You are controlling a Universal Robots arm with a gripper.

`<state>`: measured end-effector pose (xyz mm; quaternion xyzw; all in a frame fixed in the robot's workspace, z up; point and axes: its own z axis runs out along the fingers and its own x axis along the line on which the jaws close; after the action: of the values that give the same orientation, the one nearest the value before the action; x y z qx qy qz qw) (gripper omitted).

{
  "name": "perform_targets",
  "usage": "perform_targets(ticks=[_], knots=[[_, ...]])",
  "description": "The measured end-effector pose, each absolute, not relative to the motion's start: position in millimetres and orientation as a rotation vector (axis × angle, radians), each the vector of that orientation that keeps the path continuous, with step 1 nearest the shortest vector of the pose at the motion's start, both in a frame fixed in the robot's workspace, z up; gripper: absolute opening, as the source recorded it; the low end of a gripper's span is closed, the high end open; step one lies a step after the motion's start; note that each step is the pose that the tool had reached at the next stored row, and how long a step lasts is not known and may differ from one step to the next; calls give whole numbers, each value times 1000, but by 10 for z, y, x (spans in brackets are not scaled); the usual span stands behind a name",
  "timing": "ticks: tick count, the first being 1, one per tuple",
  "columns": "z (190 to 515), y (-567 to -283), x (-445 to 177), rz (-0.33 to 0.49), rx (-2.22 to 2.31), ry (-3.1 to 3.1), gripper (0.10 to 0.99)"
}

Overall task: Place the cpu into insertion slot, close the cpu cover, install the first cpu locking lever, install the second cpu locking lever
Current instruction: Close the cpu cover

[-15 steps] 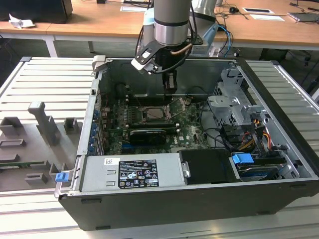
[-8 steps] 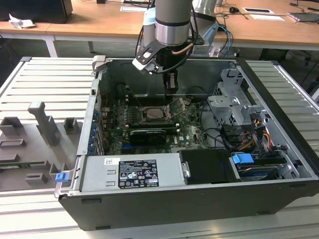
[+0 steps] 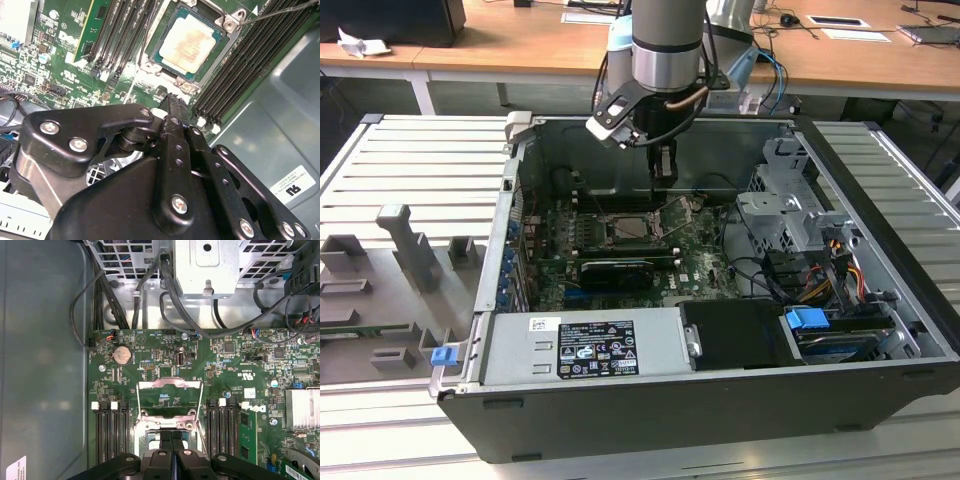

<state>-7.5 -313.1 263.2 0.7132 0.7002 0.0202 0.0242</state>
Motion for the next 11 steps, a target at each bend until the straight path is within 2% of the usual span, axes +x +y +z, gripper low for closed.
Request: perform_targets(ticks=[11], knots=[[2633, -3082, -74, 62, 2206, 2167, 106]])
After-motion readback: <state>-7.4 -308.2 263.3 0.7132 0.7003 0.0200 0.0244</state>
